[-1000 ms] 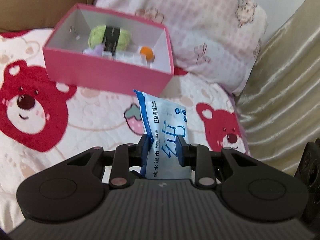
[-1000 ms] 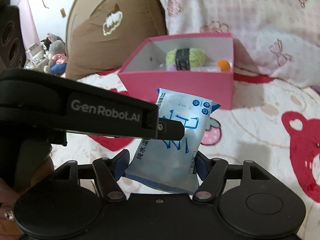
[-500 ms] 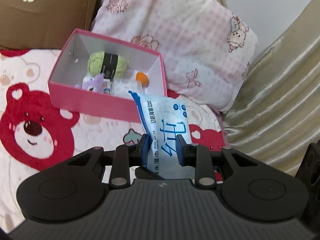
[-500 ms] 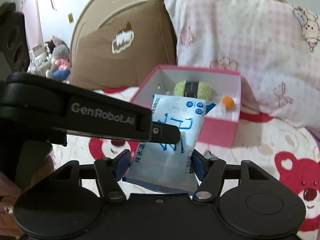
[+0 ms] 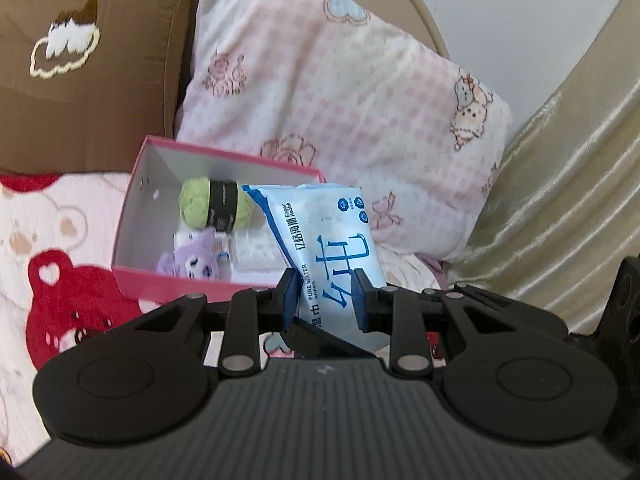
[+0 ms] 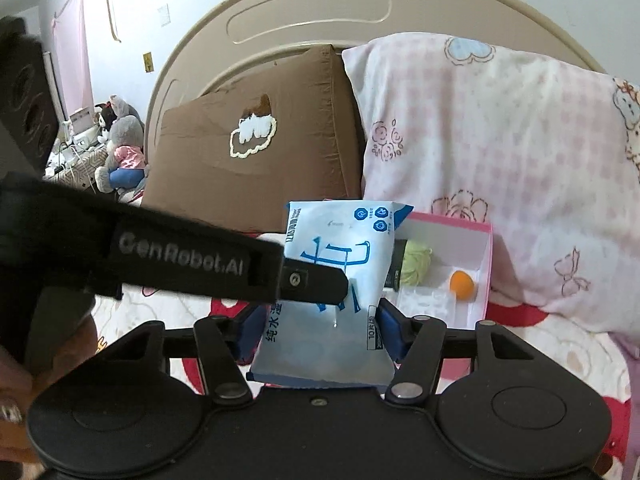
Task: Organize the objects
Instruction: 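Lift the wet-wipe pack with the left gripper and carry it over the pink box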
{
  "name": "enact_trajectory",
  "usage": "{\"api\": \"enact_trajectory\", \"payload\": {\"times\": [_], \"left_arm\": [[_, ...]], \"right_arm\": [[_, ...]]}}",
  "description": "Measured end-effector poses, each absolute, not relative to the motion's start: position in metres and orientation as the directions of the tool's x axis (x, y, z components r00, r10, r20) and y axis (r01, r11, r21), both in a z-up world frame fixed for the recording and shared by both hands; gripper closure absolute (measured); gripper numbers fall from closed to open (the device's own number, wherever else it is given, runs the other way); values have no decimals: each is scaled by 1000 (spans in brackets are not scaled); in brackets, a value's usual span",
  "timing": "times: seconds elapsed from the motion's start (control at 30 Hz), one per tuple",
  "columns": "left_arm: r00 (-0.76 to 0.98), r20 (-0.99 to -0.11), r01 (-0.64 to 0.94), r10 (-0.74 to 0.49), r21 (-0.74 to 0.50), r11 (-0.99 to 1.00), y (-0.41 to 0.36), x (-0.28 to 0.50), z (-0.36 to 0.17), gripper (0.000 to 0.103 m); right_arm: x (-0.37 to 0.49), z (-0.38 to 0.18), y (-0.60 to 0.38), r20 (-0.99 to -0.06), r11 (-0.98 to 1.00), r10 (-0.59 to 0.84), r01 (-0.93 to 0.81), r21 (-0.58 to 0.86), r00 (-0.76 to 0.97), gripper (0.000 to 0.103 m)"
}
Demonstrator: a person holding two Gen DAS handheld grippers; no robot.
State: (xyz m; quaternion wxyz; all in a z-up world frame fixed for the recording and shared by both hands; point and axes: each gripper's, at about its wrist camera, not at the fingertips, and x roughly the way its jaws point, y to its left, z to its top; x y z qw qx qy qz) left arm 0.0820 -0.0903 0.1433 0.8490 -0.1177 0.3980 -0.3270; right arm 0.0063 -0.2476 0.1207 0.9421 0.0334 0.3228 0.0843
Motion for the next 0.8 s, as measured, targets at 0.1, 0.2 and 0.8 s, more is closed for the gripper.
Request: {"api": "enact_trajectory", "payload": {"times": [0.1, 0.2, 0.8], "left_arm": [[475, -580, 469, -662, -470, 748, -90, 98, 142, 77], [489, -558, 485, -670, -465, 741, -91, 113, 137, 77], [503, -524, 492, -687, -480, 726, -115, 194, 73, 77]], "right_arm": [[23, 125, -247, -600, 986, 169, -143, 91, 782, 39], [38, 121, -250, -586, 986, 167, -144, 86, 793, 39], [128, 69, -286, -587, 978, 208, -150, 146, 782, 42]]}}
